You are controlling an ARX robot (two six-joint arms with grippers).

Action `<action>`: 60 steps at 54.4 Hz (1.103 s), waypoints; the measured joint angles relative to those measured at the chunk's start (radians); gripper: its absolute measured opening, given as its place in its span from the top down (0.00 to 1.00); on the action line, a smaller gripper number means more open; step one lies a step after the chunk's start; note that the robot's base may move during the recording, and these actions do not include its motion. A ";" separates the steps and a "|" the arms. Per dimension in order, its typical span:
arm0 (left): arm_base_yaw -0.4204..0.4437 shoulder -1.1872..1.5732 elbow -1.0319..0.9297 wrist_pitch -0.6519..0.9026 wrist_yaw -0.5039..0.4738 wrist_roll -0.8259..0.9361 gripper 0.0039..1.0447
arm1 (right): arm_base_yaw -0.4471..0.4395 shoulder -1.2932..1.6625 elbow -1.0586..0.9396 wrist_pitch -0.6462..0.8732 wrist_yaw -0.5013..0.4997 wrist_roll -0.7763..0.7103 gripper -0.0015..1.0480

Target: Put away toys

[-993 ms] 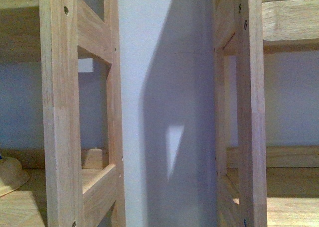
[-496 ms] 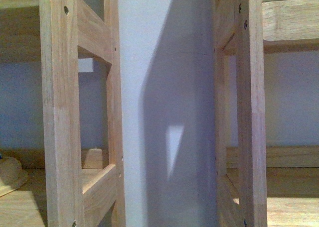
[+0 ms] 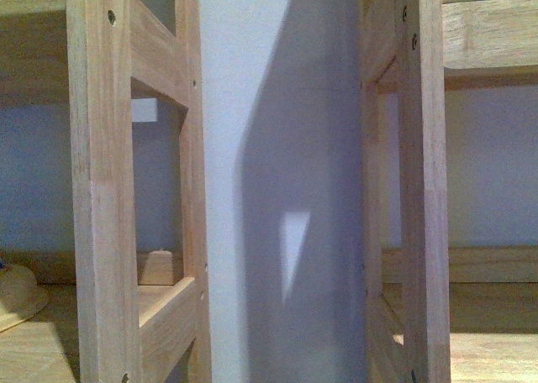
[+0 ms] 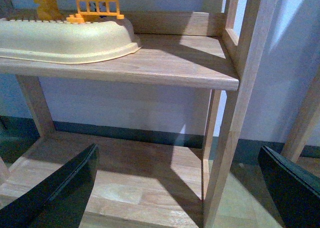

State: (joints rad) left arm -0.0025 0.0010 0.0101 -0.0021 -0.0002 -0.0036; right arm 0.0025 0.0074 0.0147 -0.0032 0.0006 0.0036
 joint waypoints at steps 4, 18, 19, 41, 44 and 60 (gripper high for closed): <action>0.000 0.000 0.000 0.000 0.000 0.000 0.06 | 0.000 0.000 0.000 0.000 0.000 0.000 0.79; 0.000 0.000 0.000 0.000 0.000 0.000 0.06 | 0.000 0.000 0.000 0.000 0.000 0.000 0.43; 0.000 0.000 0.000 0.000 0.000 0.000 0.06 | 0.000 0.000 0.000 0.000 0.000 0.000 0.40; 0.000 0.000 0.000 0.000 0.000 0.000 0.06 | 0.000 0.000 0.000 0.000 0.000 0.000 0.06; 0.000 0.000 0.000 0.000 0.000 0.000 0.06 | 0.000 0.000 0.000 0.000 0.000 0.000 0.06; 0.000 0.000 0.000 0.000 0.000 0.000 0.06 | 0.000 0.000 0.000 0.000 0.000 0.000 0.06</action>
State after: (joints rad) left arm -0.0025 0.0010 0.0101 -0.0021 -0.0002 -0.0040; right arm 0.0025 0.0071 0.0147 -0.0032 0.0002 0.0036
